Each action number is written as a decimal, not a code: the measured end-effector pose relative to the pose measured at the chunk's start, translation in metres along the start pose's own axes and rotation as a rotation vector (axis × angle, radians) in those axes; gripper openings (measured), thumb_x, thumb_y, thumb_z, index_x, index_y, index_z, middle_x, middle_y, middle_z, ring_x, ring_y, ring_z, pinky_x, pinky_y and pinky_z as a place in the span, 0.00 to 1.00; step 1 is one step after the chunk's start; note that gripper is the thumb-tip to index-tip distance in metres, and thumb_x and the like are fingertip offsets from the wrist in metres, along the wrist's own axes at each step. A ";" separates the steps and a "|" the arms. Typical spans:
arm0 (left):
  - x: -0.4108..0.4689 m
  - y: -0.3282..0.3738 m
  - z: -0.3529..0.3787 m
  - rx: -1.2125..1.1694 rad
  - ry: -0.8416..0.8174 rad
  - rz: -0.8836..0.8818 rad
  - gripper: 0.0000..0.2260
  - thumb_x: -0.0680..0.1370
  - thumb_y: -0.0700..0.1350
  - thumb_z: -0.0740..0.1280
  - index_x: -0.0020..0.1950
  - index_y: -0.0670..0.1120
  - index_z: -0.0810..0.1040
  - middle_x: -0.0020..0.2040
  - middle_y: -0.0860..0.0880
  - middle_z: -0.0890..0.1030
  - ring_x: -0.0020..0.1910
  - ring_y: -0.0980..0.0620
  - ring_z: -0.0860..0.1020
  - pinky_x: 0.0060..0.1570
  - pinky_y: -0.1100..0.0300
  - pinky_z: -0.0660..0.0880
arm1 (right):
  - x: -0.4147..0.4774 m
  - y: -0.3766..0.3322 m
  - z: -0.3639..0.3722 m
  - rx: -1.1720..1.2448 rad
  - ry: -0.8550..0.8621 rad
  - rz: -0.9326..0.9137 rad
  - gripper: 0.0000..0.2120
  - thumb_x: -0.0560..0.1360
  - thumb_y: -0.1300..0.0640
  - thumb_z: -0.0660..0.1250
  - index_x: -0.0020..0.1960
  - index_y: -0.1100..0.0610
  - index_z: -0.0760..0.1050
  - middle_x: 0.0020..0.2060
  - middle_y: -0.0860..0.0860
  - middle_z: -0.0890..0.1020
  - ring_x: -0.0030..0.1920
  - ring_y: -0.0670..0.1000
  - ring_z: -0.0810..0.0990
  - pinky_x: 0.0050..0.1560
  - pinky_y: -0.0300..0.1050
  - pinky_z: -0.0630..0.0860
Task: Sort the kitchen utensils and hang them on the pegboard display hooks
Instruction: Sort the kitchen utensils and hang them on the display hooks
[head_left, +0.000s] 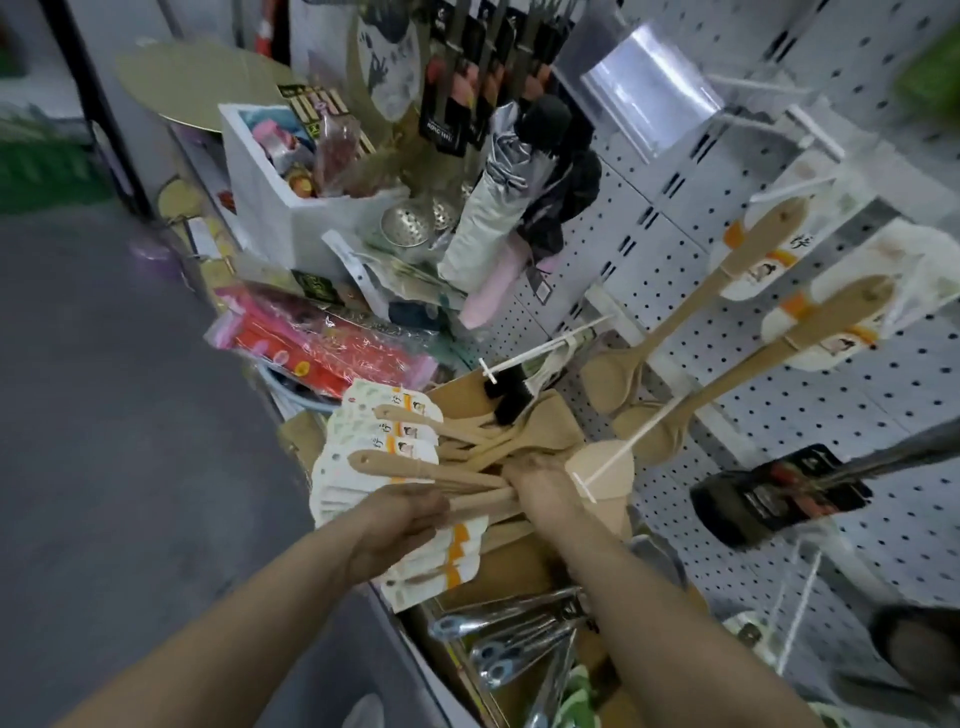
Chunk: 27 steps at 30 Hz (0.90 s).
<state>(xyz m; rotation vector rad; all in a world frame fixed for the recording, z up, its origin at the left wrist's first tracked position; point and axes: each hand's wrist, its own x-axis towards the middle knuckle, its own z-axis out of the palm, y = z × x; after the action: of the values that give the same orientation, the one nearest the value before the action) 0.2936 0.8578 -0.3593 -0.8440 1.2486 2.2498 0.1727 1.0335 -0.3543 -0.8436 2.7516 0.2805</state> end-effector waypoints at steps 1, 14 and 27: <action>0.003 0.003 -0.003 -0.002 0.021 0.024 0.13 0.79 0.39 0.66 0.64 0.41 0.75 0.62 0.44 0.79 0.61 0.50 0.76 0.63 0.57 0.72 | 0.011 0.013 0.012 0.012 0.003 -0.028 0.03 0.61 0.56 0.70 0.35 0.51 0.81 0.32 0.49 0.82 0.39 0.51 0.82 0.42 0.36 0.75; 0.021 0.014 -0.006 0.239 0.170 0.153 0.14 0.79 0.34 0.64 0.63 0.43 0.75 0.59 0.46 0.77 0.61 0.47 0.75 0.66 0.52 0.70 | 0.008 -0.005 0.043 0.214 -0.088 0.271 0.30 0.80 0.63 0.55 0.79 0.49 0.51 0.78 0.55 0.51 0.75 0.58 0.56 0.74 0.54 0.59; 0.031 0.078 -0.012 0.519 -0.069 0.091 0.19 0.77 0.40 0.69 0.67 0.41 0.73 0.62 0.44 0.76 0.62 0.47 0.74 0.67 0.52 0.69 | -0.012 -0.048 0.015 0.381 -0.091 0.505 0.46 0.72 0.75 0.63 0.81 0.50 0.45 0.79 0.56 0.49 0.72 0.60 0.66 0.66 0.49 0.73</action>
<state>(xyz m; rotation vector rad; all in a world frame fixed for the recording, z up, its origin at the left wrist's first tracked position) 0.2266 0.8107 -0.3391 -0.5151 1.7532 1.8576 0.2127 1.0044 -0.3704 -0.0357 2.7549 -0.1171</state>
